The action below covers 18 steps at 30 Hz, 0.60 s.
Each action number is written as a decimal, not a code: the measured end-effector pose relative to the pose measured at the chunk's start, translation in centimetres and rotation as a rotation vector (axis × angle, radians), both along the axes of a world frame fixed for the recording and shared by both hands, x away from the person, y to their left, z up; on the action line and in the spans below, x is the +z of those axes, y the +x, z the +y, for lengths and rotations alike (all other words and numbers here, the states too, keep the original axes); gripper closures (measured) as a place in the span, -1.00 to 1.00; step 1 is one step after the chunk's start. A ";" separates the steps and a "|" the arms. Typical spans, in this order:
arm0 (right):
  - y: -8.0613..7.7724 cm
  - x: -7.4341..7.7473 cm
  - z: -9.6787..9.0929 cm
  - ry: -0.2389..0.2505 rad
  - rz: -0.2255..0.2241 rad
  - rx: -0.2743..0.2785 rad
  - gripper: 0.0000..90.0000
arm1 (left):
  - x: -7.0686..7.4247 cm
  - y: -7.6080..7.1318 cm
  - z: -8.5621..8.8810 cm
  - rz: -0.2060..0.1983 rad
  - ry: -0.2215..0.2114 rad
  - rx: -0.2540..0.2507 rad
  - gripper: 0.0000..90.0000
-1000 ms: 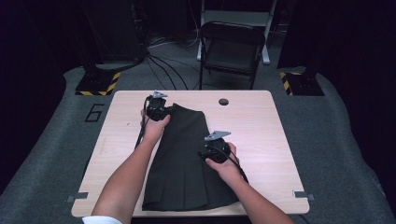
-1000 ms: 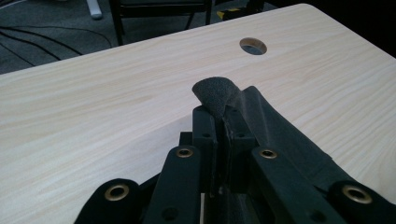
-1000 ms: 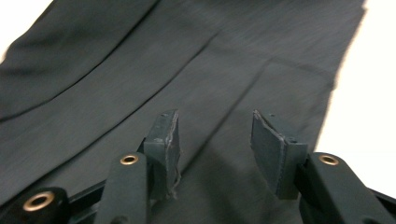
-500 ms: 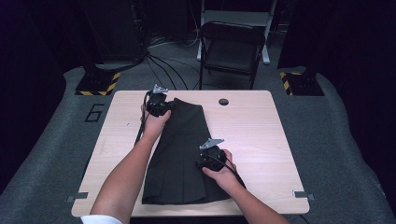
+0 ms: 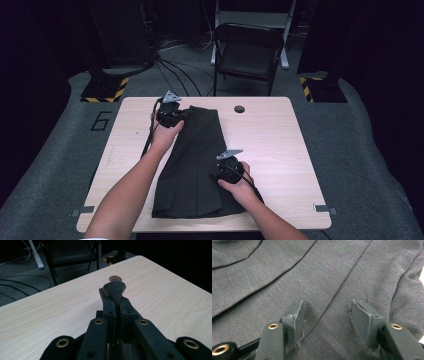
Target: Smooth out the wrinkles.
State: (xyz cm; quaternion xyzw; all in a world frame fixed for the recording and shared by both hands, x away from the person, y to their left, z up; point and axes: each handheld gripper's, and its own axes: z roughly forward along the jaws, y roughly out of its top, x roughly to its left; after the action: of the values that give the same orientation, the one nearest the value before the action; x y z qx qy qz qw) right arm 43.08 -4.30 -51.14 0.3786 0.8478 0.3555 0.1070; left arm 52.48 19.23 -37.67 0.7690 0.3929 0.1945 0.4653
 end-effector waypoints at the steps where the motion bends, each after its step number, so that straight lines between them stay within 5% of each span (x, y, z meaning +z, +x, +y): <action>1: -0.1 -0.1 0.1 0.002 -0.020 -0.012 -0.03 | 0.1 -0.2 0.0 0.001 -0.004 -0.003 0.89; 18: -0.3 -0.3 0.0 -0.004 -0.035 -0.002 -0.02 | 1.6 -4.0 1.0 -0.036 -0.012 -0.096 0.90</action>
State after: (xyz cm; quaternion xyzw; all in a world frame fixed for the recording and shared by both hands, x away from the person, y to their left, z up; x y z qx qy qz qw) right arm 42.74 -4.29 -51.43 0.3730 0.8461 0.3602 0.1232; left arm 48.53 20.25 -36.05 0.7805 0.3482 0.1836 0.4857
